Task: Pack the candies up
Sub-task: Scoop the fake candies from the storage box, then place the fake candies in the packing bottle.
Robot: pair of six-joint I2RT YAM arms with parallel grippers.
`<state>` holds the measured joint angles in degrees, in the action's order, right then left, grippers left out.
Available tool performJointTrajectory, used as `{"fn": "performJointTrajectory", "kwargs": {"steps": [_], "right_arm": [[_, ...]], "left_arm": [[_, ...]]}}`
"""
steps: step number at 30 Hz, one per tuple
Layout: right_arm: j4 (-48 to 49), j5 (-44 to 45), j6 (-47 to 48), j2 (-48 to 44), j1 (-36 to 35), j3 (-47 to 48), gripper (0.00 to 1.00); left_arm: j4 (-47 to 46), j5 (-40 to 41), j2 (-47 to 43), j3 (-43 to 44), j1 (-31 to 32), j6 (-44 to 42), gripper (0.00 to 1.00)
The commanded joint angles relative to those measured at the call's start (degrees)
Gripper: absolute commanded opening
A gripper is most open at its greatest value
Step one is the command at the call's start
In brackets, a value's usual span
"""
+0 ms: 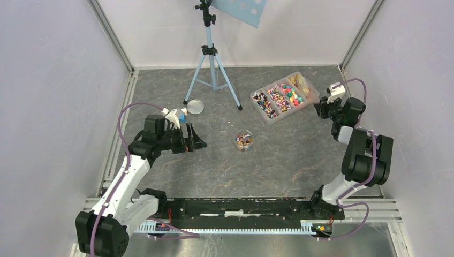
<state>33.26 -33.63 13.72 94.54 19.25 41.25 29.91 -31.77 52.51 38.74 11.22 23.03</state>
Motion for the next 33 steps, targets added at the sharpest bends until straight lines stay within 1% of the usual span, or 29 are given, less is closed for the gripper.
{"fn": "performJointTrajectory", "kwargs": {"steps": [1, 5, 10, 14, 23, 28, 31, 33], "right_arm": [[4.3, -2.9, -1.2, -4.3, 0.0, -0.3, 0.00], [3.9, -3.4, -2.7, -7.3, 0.0, -0.8, 0.00], [0.7, -4.8, -4.1, -11.1, -0.3, -0.1, 0.00], [-4.6, -4.1, -2.3, -14.7, -2.0, 0.8, 0.00], [-16.0, -3.2, 2.2, -23.8, -10.7, 1.2, 0.00], [-20.5, -3.2, 4.7, -31.4, -16.4, -1.4, 0.00], [-25.8, -4.1, 8.4, -35.2, -18.8, -2.9, 0.00], [-29.0, -5.1, 10.5, -36.7, -19.0, -3.1, 0.00]], "left_arm": [[-1.2, 0.3, -0.7, 0.3, -0.2, -2.6, 1.00], [-1.1, 0.6, -1.3, 0.3, -0.1, -2.7, 1.00], [-0.8, 1.7, -2.5, 0.4, -0.2, -2.6, 1.00], [-0.6, 2.7, -3.4, 0.4, -0.1, -2.9, 1.00], [-0.7, 2.7, -4.2, 0.2, -0.2, -2.6, 1.00], [-0.6, 2.1, -4.3, 0.1, -0.2, -2.5, 1.00], [-0.8, 1.8, -4.4, 0.0, -0.2, -2.4, 1.00], [-0.8, 1.4, -4.4, 0.0, -0.2, -2.4, 1.00]]}}
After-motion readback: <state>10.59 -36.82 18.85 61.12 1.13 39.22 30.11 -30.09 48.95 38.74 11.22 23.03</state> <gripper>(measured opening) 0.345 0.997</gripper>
